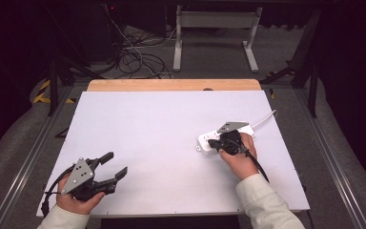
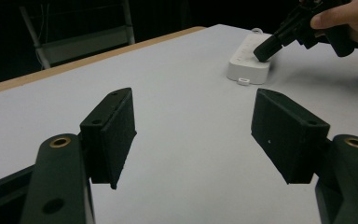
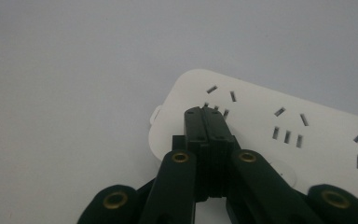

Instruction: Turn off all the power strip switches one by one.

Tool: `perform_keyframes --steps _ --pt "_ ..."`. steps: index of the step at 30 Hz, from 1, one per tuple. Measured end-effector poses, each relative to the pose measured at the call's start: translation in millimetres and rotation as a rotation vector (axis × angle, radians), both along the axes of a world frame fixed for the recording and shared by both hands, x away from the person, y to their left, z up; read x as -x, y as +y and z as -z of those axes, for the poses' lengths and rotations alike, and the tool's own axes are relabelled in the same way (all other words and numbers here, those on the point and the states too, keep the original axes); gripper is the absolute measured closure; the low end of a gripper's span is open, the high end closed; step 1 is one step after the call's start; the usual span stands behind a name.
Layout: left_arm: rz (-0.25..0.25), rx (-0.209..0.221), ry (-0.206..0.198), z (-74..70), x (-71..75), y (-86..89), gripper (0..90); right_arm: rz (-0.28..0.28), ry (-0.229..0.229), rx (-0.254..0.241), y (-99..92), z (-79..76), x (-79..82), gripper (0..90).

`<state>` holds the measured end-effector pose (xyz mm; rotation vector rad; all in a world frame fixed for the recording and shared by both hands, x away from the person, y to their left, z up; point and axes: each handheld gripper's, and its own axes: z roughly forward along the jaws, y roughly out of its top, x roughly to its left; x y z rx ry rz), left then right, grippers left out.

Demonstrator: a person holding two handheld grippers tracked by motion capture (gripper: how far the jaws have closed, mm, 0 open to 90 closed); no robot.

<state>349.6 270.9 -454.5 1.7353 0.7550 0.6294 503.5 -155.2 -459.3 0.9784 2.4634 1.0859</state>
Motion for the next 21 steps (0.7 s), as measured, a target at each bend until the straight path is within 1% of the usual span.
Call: perform_keyframes --steps 2,8,11,14,19,21 --pt "0.0 0.0 0.0 0.0 0.1 -0.1 31.1 0.002 0.007 -0.002 0.0 -0.1 -0.4 90.0" --pt "0.001 -0.003 0.001 -0.3 0.4 -0.2 31.1 0.005 0.006 0.004 0.8 -0.4 -0.6 90.0" --pt "0.004 -0.007 -0.002 -0.4 0.2 -0.1 31.0 0.006 0.02 0.006 0.9 -1.1 -1.2 90.0" --pt "0.004 -0.008 -0.003 -0.6 0.2 -0.1 31.0 0.009 0.029 0.014 1.8 -2.2 -2.2 90.0" --pt "0.004 -0.008 -0.002 -0.5 0.4 -0.3 31.0 0.014 0.023 0.055 6.1 -4.5 -0.8 90.0" --pt "0.006 -0.012 -0.005 -0.7 0.3 -0.1 31.0 0.029 0.043 0.048 6.3 -5.2 -2.0 90.0"
